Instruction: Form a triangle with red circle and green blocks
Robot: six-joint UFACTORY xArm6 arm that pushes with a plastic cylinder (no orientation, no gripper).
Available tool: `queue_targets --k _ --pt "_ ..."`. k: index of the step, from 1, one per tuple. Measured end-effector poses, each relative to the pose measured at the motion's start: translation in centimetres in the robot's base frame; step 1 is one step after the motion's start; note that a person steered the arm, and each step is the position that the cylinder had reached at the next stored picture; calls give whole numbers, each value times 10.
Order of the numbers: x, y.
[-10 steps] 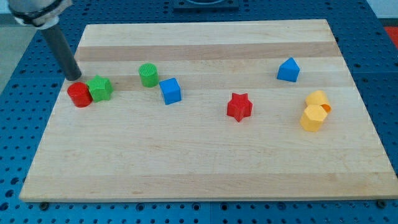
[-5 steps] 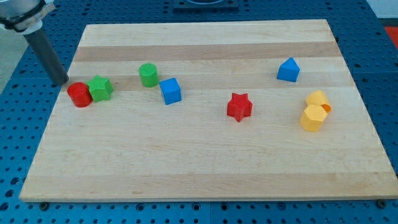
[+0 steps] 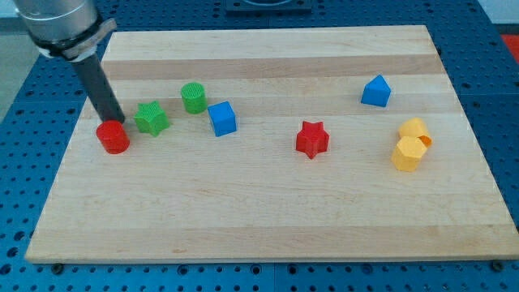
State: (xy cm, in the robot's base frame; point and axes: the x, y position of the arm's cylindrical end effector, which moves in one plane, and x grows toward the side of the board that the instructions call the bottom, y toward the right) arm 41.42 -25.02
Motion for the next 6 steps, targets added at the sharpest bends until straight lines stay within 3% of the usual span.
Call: queue_targets --k 1,2,4,5,6 --pt "14 4" --pt "34 45" --pt "68 1" --pt "92 64" --pt "87 90"
